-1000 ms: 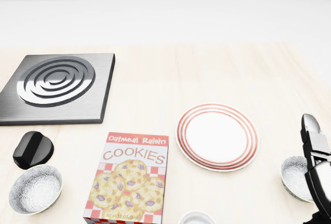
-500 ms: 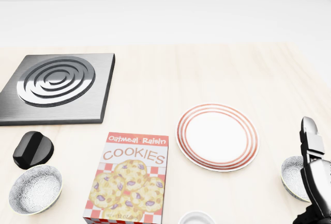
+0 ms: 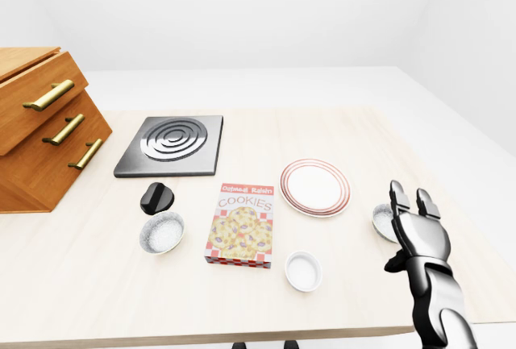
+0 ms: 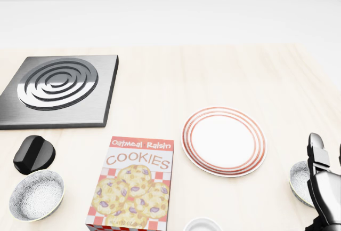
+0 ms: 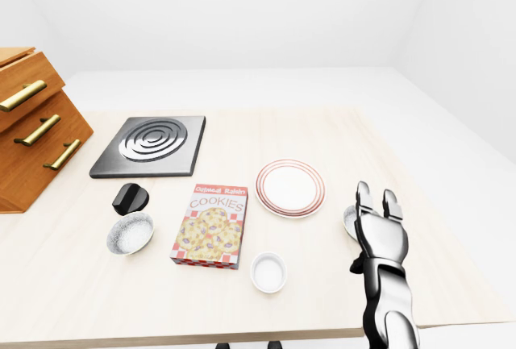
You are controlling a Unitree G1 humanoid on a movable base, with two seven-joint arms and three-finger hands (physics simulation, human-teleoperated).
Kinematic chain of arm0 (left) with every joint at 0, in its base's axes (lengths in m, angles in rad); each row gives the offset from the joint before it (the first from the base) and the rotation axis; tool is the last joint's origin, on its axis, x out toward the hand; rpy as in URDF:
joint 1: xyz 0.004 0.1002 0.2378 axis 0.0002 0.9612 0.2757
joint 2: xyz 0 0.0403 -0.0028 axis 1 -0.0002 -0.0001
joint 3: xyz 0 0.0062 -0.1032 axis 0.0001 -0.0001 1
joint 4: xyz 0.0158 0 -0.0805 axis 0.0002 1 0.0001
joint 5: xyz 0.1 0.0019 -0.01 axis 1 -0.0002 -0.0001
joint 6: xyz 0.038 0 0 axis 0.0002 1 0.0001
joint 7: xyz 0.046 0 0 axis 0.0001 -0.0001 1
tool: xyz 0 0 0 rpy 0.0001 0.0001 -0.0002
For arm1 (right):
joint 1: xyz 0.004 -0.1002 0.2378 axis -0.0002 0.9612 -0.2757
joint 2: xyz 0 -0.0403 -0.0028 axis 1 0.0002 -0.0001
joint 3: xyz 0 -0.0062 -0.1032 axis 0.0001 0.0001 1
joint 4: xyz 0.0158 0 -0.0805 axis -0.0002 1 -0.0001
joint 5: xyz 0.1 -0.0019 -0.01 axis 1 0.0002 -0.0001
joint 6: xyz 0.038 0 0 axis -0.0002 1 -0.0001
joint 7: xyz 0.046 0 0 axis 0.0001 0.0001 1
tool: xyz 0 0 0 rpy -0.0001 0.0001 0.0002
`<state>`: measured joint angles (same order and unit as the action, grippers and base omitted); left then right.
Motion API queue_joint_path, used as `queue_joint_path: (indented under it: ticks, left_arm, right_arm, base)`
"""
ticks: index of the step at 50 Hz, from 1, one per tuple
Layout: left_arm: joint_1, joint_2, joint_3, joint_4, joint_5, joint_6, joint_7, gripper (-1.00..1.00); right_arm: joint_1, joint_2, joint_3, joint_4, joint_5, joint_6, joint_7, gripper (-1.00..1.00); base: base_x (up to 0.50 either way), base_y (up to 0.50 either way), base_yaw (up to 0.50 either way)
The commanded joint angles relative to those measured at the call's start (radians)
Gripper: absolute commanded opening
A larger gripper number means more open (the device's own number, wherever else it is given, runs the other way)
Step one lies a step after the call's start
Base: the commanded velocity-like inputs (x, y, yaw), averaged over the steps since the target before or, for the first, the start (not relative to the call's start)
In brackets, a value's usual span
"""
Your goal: Pick the akita bowl next to the plate and place it on the plate.
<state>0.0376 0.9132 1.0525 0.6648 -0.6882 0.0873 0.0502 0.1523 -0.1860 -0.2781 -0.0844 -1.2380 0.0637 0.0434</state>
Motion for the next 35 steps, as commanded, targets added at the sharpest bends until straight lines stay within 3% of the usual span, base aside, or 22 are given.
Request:
queue_joint_path:
  ticks: [1, 35]
  left_arm:
    - [0.002, 0.000, 0.008, -0.015, 0.003, 0.000, 0.007, 1.00]
    - [-0.003, -0.002, -0.001, 0.003, 0.004, 0.000, 0.004, 1.00]
  right_arm:
    - [-0.030, -0.031, 0.006, 0.085, 0.015, 0.017, -0.032, 1.00]
    - [-0.144, -0.110, 0.045, 0.314, 0.081, 0.024, -0.125, 1.00]
  base:
    - [0.00, 0.00, 0.00]
    - [0.00, 0.00, 0.00]
